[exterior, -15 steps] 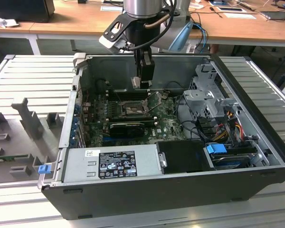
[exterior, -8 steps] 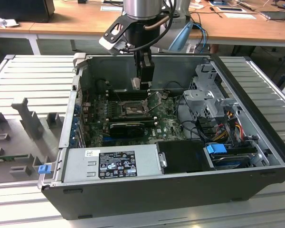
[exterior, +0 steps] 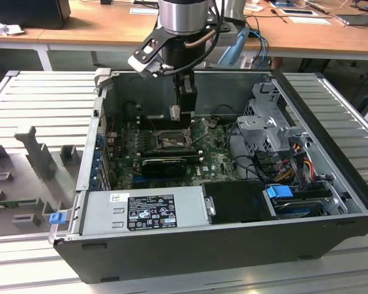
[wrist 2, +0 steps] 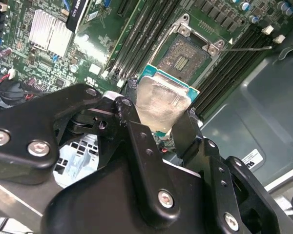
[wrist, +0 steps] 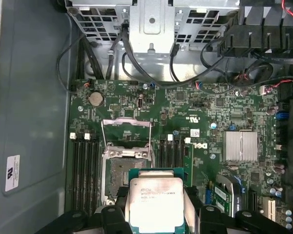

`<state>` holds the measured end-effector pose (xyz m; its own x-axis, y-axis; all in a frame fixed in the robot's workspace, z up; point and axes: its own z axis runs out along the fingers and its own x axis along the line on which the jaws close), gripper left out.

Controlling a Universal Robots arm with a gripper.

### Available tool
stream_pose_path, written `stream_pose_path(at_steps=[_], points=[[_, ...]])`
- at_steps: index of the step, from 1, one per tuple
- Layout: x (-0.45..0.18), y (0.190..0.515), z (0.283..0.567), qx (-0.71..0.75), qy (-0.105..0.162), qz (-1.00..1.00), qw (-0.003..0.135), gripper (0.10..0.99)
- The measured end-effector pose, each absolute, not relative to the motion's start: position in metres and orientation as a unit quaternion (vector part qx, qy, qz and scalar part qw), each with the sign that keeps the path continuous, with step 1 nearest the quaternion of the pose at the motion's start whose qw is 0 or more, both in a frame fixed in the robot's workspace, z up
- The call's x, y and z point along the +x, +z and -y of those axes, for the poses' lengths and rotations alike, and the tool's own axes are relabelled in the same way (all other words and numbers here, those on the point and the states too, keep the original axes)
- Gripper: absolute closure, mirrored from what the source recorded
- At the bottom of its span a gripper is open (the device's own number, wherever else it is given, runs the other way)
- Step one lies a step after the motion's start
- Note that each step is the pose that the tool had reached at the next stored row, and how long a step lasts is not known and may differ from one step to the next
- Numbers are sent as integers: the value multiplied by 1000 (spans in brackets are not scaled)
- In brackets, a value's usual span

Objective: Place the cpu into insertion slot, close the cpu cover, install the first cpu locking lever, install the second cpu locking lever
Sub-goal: 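Place the cpu into insertion slot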

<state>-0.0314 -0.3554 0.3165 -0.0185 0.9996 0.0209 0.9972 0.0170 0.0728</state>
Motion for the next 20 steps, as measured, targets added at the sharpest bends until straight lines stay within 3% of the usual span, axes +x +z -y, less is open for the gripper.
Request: stream_pose_path(at_steps=[20], points=[[-34,274,352,703,33,-711,18,557]])
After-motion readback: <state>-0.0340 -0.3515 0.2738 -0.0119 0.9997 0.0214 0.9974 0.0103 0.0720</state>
